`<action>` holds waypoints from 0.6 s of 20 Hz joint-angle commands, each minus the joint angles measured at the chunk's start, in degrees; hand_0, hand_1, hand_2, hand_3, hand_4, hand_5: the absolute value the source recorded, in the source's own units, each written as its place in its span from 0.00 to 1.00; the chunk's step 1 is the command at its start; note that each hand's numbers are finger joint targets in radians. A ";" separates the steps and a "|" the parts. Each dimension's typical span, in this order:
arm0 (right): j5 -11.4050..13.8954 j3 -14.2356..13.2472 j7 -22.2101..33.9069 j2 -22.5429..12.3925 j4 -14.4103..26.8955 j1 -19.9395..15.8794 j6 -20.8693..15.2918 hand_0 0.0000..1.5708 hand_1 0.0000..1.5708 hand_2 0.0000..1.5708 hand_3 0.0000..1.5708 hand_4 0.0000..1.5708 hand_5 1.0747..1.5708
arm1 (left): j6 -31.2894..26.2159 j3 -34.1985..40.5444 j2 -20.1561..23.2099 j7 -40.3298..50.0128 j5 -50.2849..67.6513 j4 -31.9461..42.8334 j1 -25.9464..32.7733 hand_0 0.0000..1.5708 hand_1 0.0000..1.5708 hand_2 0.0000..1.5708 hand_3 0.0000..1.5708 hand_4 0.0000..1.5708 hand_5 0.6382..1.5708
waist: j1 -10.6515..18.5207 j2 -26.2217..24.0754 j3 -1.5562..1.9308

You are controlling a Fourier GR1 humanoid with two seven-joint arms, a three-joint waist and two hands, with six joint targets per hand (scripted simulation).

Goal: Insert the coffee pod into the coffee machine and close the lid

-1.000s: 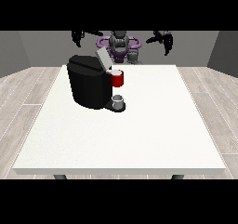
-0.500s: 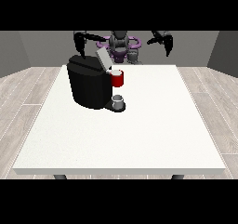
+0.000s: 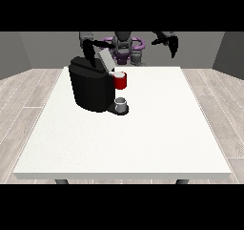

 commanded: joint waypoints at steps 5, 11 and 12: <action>1.61 2.08 -2.87 0.21 2.51 -4.39 0.84 0.00 0.00 0.00 0.00 0.00 1.00 | -0.20 0.87 2.68 0.38 2.67 -6.06 2.25 0.00 0.00 0.00 0.00 0.24 1.00 | -1.18 4.69 0.02; 1.67 1.10 -1.93 -2.42 3.45 -9.97 1.42 0.00 0.00 0.00 0.00 0.08 1.00 | 2.62 -1.61 2.10 -1.12 -0.25 -8.45 4.70 0.00 0.00 0.00 0.00 0.20 1.00 | -0.83 6.64 0.02; 3.36 4.01 -1.56 -0.19 2.78 -7.25 1.30 0.00 0.00 0.00 0.00 0.13 1.00 | 1.61 0.44 3.99 3.06 1.67 -8.81 3.92 0.00 0.00 0.00 0.00 0.19 1.00 | -2.05 4.15 0.01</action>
